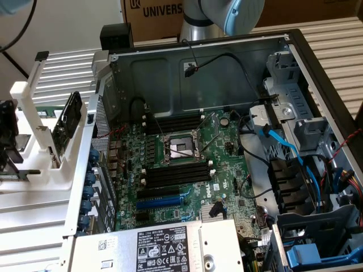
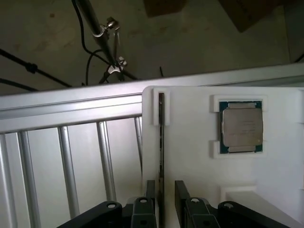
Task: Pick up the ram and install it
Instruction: 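Pick up the ram and move it above insertion slot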
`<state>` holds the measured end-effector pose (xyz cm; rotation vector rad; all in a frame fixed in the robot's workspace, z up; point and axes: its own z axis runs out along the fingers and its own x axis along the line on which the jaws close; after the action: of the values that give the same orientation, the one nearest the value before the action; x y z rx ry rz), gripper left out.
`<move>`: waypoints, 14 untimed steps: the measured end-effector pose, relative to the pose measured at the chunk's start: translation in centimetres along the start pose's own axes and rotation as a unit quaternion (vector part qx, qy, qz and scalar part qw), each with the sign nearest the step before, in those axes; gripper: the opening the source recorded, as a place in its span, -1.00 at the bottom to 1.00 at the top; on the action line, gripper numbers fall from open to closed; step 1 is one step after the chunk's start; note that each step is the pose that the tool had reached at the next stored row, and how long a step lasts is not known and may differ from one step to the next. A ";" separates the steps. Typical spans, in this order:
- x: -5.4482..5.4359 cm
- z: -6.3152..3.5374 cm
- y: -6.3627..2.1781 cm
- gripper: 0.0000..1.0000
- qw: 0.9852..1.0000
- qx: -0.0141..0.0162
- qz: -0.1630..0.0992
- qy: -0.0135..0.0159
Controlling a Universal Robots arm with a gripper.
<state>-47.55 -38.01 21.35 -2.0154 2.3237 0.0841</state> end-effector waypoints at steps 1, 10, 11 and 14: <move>0.0 0.10 0.00 -0.39 1.000 0.000 -0.001 0.000; 0.1 1.63 0.01 -0.39 1.000 0.000 -0.008 0.000; 0.1 1.62 0.01 -0.39 1.000 0.000 -0.008 0.000; 0.1 1.63 0.01 -0.39 1.000 0.000 -0.008 0.000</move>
<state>-47.55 -38.01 19.72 -2.0346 2.3062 0.0832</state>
